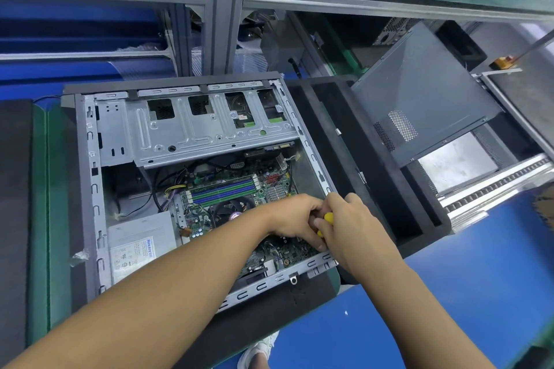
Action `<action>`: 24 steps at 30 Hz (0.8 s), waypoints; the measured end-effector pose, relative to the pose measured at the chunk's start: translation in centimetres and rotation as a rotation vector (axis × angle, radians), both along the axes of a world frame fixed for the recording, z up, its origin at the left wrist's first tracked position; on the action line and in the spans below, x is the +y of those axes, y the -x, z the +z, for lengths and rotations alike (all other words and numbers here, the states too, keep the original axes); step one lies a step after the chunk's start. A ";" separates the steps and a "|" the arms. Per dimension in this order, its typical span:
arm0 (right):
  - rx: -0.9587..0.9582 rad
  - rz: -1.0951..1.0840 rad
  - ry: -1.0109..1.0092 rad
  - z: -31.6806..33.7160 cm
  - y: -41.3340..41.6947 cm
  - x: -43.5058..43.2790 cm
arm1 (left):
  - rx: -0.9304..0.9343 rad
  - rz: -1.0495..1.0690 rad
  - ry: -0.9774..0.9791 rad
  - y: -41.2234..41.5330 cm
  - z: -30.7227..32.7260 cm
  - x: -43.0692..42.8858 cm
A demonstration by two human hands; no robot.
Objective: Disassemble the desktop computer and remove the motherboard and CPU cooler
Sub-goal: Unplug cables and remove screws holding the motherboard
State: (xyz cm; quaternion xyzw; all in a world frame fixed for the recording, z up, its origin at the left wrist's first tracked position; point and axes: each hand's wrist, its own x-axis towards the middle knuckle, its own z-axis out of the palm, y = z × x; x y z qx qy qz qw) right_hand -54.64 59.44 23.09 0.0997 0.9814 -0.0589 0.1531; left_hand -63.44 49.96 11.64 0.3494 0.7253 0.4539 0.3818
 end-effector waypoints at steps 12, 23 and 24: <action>0.138 -0.059 0.140 0.7 0.0 1.1 | 0.117 -0.060 0.242 1.5 -0.6 -2.0; 0.253 -0.149 0.284 2.5 1.0 2.3 | 0.127 -0.144 0.284 1.6 -0.9 -2.1; 0.256 -0.159 0.297 2.5 1.1 2.3 | 0.118 -0.149 0.278 1.6 -1.0 -2.1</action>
